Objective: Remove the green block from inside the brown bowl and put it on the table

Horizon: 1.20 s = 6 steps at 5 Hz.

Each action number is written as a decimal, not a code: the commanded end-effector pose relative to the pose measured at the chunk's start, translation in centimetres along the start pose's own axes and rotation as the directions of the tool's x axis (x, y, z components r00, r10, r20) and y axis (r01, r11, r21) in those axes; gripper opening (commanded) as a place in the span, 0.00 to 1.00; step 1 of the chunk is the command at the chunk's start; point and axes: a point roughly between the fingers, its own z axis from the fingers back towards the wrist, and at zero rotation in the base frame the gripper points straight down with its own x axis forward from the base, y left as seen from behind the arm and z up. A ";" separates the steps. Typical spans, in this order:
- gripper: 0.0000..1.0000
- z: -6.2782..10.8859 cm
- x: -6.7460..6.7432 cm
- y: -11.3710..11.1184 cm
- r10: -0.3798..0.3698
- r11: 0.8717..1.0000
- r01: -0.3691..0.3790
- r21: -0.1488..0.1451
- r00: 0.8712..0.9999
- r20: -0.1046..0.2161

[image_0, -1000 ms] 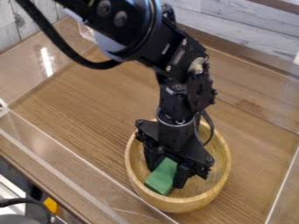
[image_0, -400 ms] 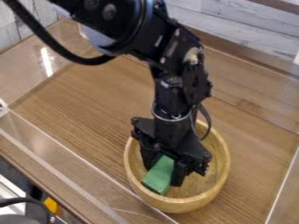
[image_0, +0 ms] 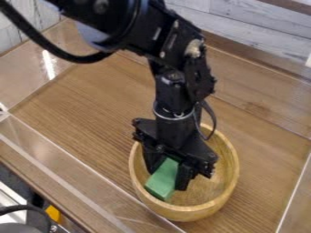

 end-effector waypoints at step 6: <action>0.00 3.4 2.3 1.1 0.091 0.995 -0.087 -0.049 0.992 0.092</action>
